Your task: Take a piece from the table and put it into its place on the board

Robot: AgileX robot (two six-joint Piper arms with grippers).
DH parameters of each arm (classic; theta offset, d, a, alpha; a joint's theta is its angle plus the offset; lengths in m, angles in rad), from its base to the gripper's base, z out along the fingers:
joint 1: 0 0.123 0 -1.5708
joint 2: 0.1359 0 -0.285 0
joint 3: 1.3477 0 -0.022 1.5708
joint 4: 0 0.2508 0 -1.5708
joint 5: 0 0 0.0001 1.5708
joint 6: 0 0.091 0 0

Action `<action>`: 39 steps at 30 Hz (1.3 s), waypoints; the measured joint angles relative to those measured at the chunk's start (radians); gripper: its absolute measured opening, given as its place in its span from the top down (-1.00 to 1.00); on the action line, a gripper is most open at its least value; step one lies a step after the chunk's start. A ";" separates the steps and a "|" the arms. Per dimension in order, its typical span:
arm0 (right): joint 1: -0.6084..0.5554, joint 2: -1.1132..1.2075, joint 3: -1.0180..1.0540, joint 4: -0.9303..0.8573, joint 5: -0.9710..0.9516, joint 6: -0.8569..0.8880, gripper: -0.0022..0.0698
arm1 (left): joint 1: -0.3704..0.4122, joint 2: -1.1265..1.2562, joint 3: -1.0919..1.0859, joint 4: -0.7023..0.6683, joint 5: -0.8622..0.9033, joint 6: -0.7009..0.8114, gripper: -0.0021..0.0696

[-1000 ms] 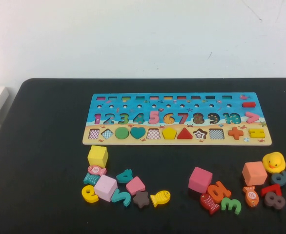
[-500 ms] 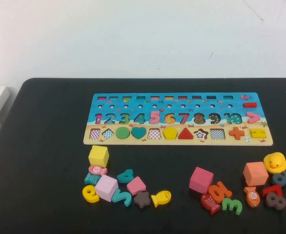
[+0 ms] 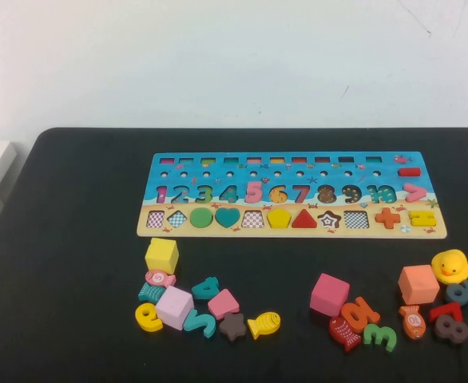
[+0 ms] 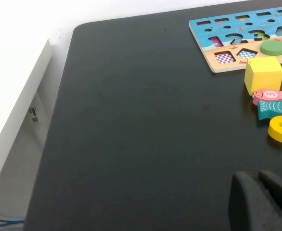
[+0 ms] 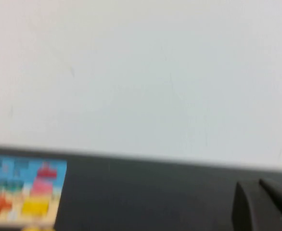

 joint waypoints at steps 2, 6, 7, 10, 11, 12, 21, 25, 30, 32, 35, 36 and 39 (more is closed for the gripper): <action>0.000 0.000 0.002 0.069 0.071 -0.055 0.89 | 0.000 0.000 0.000 0.000 0.000 0.000 0.95; 0.004 0.000 0.004 0.144 0.227 -0.138 0.89 | 0.000 0.000 0.000 0.000 0.000 -0.002 0.95; 0.011 0.000 0.004 0.146 0.266 -0.143 0.89 | 0.000 0.000 0.000 0.000 0.000 -0.002 0.95; 0.031 0.000 0.004 0.153 0.374 -0.150 0.89 | 0.000 0.000 0.000 0.000 0.000 -0.002 0.95; 0.033 0.000 0.004 0.153 0.408 -0.147 0.89 | 0.000 0.000 0.000 0.000 0.000 -0.002 0.95; 0.033 0.000 0.004 0.147 0.422 -0.140 0.89 | 0.000 0.000 0.000 0.000 0.000 -0.002 0.95; 0.033 -0.032 -0.001 0.055 0.456 0.059 0.89 | 0.000 0.000 0.000 0.000 0.000 -0.002 0.95; 0.033 -0.032 -0.003 0.045 0.460 0.085 0.89 | 0.000 0.000 0.000 0.000 0.000 -0.002 0.95; 0.046 -0.032 -0.003 0.041 0.470 0.096 0.89 | 0.000 0.000 0.000 0.000 0.000 -0.002 0.95; 0.054 -0.032 -0.005 0.040 0.477 0.096 0.89 | 0.000 0.000 0.000 0.000 0.000 -0.002 0.95; 0.056 -0.032 -0.006 0.040 0.483 0.094 0.89 | 0.000 0.000 0.000 0.000 0.000 -0.002 0.95; 0.056 -0.032 -0.006 0.040 0.485 0.094 0.89 | 0.000 0.000 0.000 0.000 0.000 -0.002 0.95; 0.056 -0.032 -0.008 0.040 0.487 0.094 0.89 | 0.000 0.000 0.000 0.000 0.000 0.000 0.95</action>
